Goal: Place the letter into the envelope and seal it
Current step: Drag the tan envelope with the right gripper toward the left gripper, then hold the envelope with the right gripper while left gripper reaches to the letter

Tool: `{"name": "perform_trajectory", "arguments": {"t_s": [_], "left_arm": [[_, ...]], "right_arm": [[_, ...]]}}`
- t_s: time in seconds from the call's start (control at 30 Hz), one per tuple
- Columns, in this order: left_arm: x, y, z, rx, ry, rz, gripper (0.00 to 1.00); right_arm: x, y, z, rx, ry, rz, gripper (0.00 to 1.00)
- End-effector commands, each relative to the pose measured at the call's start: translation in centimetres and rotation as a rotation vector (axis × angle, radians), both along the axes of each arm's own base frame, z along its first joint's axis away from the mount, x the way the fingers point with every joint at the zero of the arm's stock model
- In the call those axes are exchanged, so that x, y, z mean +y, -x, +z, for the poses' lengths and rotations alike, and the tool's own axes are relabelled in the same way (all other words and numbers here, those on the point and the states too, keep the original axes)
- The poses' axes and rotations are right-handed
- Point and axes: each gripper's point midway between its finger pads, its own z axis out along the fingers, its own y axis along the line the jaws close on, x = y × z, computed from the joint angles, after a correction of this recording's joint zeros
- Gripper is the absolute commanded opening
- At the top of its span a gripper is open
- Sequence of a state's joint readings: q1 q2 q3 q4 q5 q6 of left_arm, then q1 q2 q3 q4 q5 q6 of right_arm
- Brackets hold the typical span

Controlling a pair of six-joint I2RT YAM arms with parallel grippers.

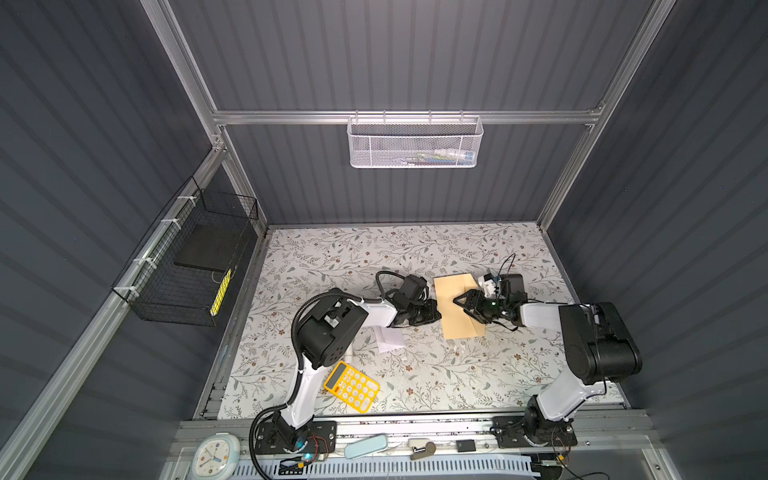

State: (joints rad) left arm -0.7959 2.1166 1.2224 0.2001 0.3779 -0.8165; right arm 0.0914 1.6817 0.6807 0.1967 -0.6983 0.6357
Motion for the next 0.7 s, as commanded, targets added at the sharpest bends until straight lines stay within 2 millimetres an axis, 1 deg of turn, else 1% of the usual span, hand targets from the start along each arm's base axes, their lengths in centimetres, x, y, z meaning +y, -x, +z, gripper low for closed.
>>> {"name": "perform_trajectory", "arguments": {"t_s": [0.0,0.17,0.37,0.43,0.57,0.67], "left_arm": [[3.2,1.7,-5.1,0.065,-0.181,0.016,0.04],[3.4,1.6,-5.2,0.057,-0.203,0.019,0.03],[3.4,1.4,-5.3,0.050,-0.215,0.010,0.03],[3.2,1.3,-5.2,0.046,-0.210,0.005,0.03],[2.5,0.9,-4.4,0.031,-0.181,-0.003,0.04],[2.2,0.8,-4.3,0.029,-0.172,-0.008,0.04]], "right_arm": [[2.1,3.3,0.2,0.098,-0.095,0.102,0.65],[1.5,3.3,0.0,0.098,-0.068,0.084,0.63],[-1.2,3.3,-1.2,0.141,0.150,0.039,0.64],[-1.7,3.4,-1.4,0.144,0.197,0.042,0.64],[-1.9,3.6,-2.1,0.157,0.211,0.055,0.63],[-1.4,3.8,-2.7,0.161,0.176,0.054,0.60]]}}
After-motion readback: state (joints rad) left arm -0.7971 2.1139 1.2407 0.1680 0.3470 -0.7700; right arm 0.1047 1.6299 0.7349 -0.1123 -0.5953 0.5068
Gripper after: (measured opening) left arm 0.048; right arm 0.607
